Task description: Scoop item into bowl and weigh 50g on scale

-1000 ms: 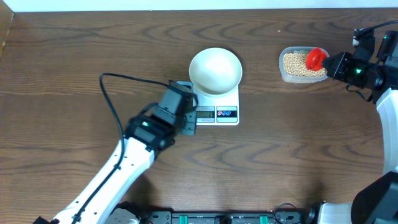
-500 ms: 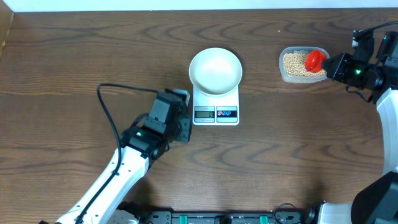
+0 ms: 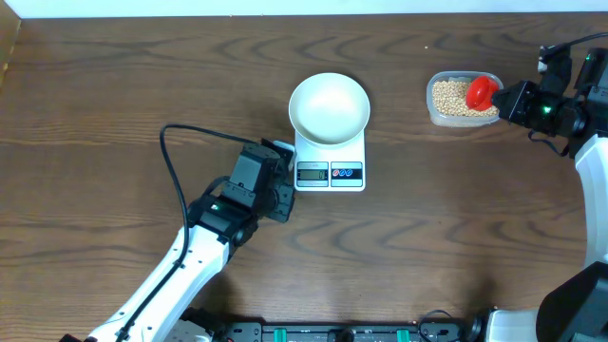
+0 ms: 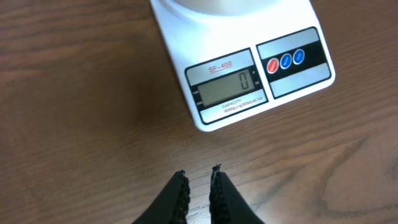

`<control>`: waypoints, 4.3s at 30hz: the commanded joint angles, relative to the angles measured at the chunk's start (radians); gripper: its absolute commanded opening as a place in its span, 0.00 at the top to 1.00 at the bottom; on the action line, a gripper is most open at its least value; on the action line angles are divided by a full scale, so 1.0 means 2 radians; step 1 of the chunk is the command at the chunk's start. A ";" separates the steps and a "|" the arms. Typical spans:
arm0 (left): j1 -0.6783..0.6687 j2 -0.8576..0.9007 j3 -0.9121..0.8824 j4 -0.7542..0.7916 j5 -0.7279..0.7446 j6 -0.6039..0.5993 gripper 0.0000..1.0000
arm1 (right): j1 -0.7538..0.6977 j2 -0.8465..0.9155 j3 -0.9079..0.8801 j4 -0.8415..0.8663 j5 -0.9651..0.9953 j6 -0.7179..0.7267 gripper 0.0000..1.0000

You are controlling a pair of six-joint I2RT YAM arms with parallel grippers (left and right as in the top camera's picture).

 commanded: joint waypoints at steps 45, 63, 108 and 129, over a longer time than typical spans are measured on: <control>-0.001 -0.001 0.003 -0.004 0.006 0.017 0.07 | -0.002 -0.003 0.009 -0.008 0.008 -0.012 0.99; -0.001 -0.047 0.003 0.003 0.006 0.017 0.07 | -0.002 -0.003 0.009 -0.010 0.008 -0.013 0.99; -0.001 -0.045 0.003 -0.008 0.006 0.017 0.07 | 0.022 0.274 0.456 -0.346 0.163 -0.122 0.99; -0.001 -0.045 0.003 -0.008 0.006 0.017 0.07 | 0.042 0.364 0.454 -0.339 0.176 -0.138 0.99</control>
